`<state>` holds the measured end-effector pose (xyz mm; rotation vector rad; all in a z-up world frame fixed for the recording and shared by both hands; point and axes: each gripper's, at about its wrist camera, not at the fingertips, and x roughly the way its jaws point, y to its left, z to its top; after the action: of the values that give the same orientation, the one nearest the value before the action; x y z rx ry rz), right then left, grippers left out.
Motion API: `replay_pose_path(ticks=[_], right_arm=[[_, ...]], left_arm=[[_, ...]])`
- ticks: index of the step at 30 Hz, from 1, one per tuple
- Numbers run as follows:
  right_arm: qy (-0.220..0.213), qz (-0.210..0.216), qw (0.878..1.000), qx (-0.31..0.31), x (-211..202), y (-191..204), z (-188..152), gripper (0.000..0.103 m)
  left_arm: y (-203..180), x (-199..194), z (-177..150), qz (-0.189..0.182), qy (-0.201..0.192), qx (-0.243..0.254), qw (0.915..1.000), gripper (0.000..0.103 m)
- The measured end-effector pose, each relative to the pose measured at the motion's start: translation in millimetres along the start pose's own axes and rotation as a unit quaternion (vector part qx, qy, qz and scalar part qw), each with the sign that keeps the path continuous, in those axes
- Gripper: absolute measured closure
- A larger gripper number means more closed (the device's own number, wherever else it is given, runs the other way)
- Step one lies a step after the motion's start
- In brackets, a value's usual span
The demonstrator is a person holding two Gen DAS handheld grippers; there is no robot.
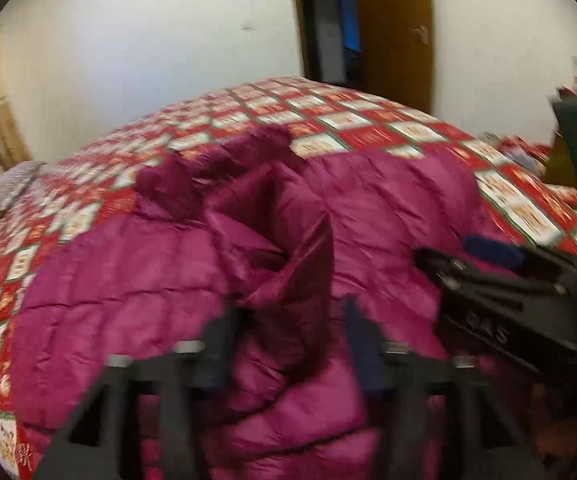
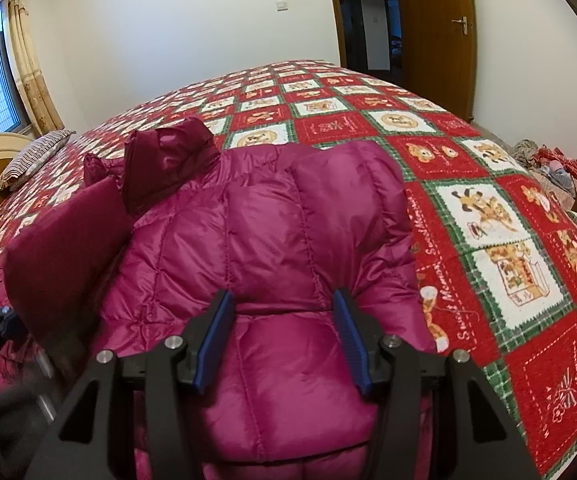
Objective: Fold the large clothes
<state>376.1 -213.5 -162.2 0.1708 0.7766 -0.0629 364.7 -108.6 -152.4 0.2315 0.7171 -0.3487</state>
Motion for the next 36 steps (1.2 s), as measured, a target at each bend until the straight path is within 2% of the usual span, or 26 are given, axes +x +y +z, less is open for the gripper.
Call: replay_pose_path(ticks=[4,8,12,14,16,20,22,24,25,26,30,34,36], right_arm=[[0.000,0.006,1.000,0.005,-0.4,-2.1,0.2,0.048],[0.002,0.007,1.000,0.005,-1.0,-1.4,0.6,0.047],[0.007,0.018,1.000,0.014,-17.2,-5.6,5.9,0.049],[-0.040,0.010,0.999,0.017,-48.9,-4.9,12.6,0.050],[-0.070,0.028,0.997,-0.004,-70.3,8.6,22.3,0.052],[-0.074,0.079,0.991,-0.082,-85.1,68.8,42.5,0.053],[-0.056,0.084,0.989,-0.108,-73.5,90.2,43.7,0.053],[-0.031,0.073,0.988,-0.132,-48.8,106.1,38.1,0.063],[-0.017,0.066,0.988,-0.137,-37.5,108.0,34.6,0.068],[-0.003,0.062,0.988,-0.138,-27.3,108.1,30.9,0.068],[0.029,0.058,0.990,-0.124,-4.0,93.8,16.2,0.068],[0.049,0.081,0.990,-0.103,10.3,82.6,6.2,0.068],[0.051,0.091,0.990,-0.091,14.0,78.6,3.3,0.068]], left_arm=[[-13.2,-16.9,-10.2,-0.008,0.009,0.039,0.9992,0.030],[-12.0,-42.0,-26.0,-0.027,0.016,0.054,0.9981,0.029],[21.0,-69.6,-32.1,-0.044,0.016,0.028,0.9985,0.029],[53.7,-83.3,-26.3,-0.039,0.002,-0.003,0.9992,0.029],[82.3,-85.0,-15.7,-0.017,-0.010,-0.035,0.9992,0.029],[140.0,-65.5,11.1,0.064,-0.002,-0.122,0.9905,0.029],[158.5,-50.6,16.7,0.099,0.008,-0.141,0.9851,0.029],[172.1,-29.8,17.6,0.143,0.023,-0.148,0.9782,0.029],[175.7,-25.3,16.7,0.154,0.026,-0.152,0.9761,0.029],[180.9,-17.6,11.2,0.169,0.031,-0.159,0.9721,0.029],[195.5,3.6,-13.5,0.199,0.050,-0.176,0.9626,0.029],[206.5,18.6,-29.6,0.181,0.052,-0.206,0.9601,0.025],[210.8,24.7,-31.6,0.179,0.055,-0.218,0.9577,0.017]])
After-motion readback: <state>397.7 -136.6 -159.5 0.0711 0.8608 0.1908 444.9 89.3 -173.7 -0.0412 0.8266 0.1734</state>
